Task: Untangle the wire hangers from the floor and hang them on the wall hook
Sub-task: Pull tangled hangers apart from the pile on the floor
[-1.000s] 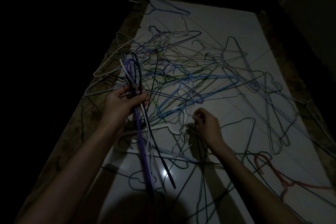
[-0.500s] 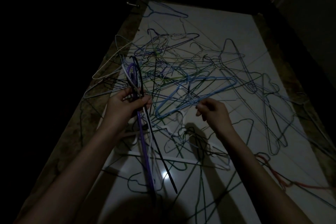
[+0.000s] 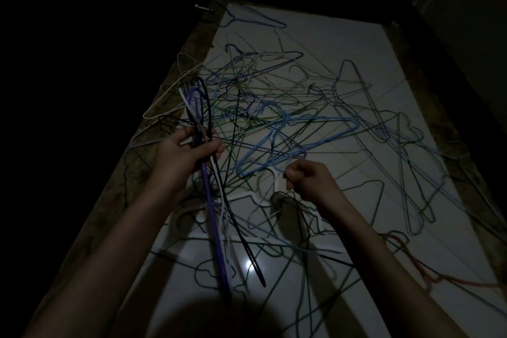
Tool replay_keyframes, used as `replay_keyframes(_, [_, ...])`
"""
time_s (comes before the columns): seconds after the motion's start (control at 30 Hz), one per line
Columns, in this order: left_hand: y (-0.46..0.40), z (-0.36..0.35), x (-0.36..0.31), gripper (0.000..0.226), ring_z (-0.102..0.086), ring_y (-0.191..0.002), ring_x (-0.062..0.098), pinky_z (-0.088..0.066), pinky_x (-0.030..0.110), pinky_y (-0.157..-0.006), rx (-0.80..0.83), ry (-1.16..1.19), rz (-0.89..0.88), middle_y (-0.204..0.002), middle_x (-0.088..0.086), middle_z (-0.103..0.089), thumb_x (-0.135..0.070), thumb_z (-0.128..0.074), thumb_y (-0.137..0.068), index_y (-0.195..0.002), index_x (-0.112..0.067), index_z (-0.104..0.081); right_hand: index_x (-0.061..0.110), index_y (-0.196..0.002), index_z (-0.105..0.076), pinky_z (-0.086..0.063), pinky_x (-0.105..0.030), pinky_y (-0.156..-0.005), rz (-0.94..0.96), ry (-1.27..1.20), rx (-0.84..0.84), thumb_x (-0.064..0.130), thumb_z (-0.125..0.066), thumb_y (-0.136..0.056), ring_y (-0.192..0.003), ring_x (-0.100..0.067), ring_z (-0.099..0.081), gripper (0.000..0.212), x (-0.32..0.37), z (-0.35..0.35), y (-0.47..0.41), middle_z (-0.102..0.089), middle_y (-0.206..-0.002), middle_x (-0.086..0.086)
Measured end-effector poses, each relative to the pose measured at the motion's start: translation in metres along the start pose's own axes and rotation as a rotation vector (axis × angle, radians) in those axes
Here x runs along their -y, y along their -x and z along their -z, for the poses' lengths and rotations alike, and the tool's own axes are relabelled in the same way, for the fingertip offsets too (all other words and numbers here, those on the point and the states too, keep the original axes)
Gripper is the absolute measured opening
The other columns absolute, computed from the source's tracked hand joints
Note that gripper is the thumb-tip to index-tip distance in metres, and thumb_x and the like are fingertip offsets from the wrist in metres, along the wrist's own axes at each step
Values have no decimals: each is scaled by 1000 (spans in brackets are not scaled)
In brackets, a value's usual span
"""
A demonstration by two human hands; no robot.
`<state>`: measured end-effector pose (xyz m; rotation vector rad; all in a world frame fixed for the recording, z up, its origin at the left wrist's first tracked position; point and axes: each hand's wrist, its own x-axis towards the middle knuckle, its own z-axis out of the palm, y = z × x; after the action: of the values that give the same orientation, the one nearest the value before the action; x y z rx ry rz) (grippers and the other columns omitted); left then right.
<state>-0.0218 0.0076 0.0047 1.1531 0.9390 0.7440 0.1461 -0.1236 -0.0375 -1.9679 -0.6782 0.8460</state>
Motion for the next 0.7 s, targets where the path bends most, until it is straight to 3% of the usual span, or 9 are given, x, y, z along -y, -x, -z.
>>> replay_keyframes(0.13, [1,2,-5,21,-68,-59,6,-53,14,-57,1,-26,-18,-81,9,-67,7,-60,-83,-103,1,-58,9,-62,-56,-30,-17,-42,21,-16,-53,8,-48,-92,-44,-10,-35,31,4,5,1,-55,-59,-8])
replay_keyframes(0.33, [-2,13,-7,17,-68,-60,7,-52,15,-58,-12,-23,-30,-64,-4,-71,6,-62,-81,-94,-5,-62,9,-71,-58,-25,-15,-39,-31,-118,-115,7,-47,-94,-45,-9,-35,26,15,34,2,-53,-59,-4])
replay_keyframes(0.5, [-2,13,-7,19,-69,-61,9,-54,17,-60,-31,6,-26,-63,-4,-71,6,-63,-81,-98,-2,-60,6,-75,-57,-25,-21,-50,23,-245,-177,6,-46,-94,-50,-14,-35,23,28,50,11,-52,-61,-5])
replay_keyframes(0.7, [3,-2,0,17,-69,-62,9,-56,19,-61,2,-19,-33,-64,-4,-71,4,-63,-82,-95,-6,-60,11,-81,-59,-33,-16,-44,140,-314,-135,11,-50,-93,-48,-5,-45,15,43,21,25,-58,-67,-3])
